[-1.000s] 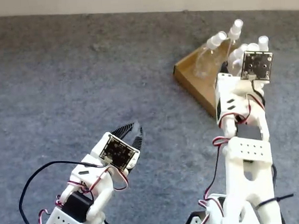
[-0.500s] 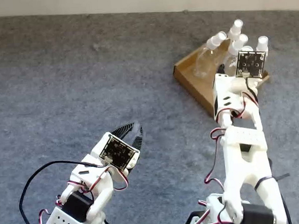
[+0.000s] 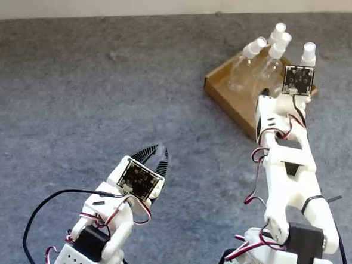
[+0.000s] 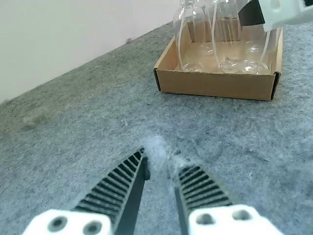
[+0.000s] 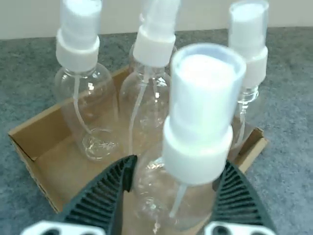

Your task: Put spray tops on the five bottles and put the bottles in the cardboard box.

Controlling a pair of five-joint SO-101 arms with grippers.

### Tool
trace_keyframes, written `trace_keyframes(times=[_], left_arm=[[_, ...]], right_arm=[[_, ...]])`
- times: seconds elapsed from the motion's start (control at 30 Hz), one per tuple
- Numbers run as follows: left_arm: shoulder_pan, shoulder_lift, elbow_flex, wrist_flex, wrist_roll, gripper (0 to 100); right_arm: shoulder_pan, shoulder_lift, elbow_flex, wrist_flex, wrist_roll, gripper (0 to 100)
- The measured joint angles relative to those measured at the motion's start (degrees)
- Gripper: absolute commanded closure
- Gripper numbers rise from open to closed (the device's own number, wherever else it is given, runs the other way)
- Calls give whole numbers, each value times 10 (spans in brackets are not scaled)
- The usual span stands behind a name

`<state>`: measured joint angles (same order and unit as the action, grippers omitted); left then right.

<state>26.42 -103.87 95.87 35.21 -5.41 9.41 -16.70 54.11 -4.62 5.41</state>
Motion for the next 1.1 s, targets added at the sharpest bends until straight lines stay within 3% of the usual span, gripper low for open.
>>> trace_keyframes(times=[0.6, 0.83, 1.1], left_arm=[[0, 0, 0, 0, 0, 995], [-5, 0, 0, 0, 0, 995], [-15, 0, 0, 0, 0, 995]], right_arm=[[-3, 7, 4, 0, 0, 845], [-29, 7, 31, -4, 100, 845], [-31, 7, 31, -4, 113, 845]])
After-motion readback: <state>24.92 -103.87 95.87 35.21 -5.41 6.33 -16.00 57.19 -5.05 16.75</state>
